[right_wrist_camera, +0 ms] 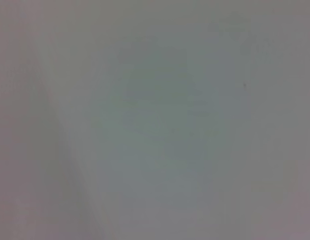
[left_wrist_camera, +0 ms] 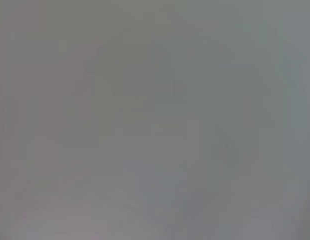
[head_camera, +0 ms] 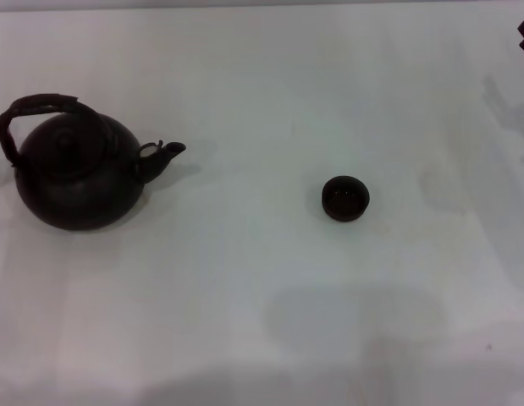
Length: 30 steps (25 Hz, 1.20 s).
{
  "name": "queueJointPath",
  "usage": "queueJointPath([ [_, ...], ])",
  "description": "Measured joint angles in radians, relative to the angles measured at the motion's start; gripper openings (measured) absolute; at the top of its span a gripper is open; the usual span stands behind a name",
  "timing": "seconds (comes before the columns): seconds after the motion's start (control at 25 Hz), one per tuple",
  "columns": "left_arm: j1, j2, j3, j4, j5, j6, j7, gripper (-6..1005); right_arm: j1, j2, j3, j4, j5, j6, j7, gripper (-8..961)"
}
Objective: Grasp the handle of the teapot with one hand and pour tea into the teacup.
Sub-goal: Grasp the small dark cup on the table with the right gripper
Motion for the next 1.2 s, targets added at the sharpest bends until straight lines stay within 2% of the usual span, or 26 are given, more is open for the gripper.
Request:
queueJointPath([
  [0.32,-0.019,-0.002,0.0,-0.007,0.001,-0.023,0.0,695,-0.001,-0.001,-0.002,-0.012,-0.024,-0.012,0.035,838],
  [0.56,-0.018,-0.002,0.001,-0.008,0.001,-0.023,0.0,694,-0.01,-0.008,-0.004,-0.093,-0.122,-0.025,0.177,837],
  [0.72,-0.013,0.0,0.0,-0.005,0.001,-0.023,0.0,694,-0.024,-0.017,-0.004,-0.218,-0.275,-0.069,0.337,836],
  [0.84,-0.01,0.001,0.001,-0.001,0.001,-0.023,0.0,693,-0.027,-0.041,-0.003,-0.328,-0.443,-0.08,0.523,835],
  [1.04,-0.006,0.003,0.001,0.0,0.0,-0.036,0.0,693,-0.019,-0.078,-0.003,-0.535,-0.739,-0.044,0.82,834],
  [1.2,-0.006,0.004,0.0,0.001,0.0,-0.052,0.0,692,-0.017,-0.089,-0.003,-0.722,-0.949,0.026,1.029,833],
])
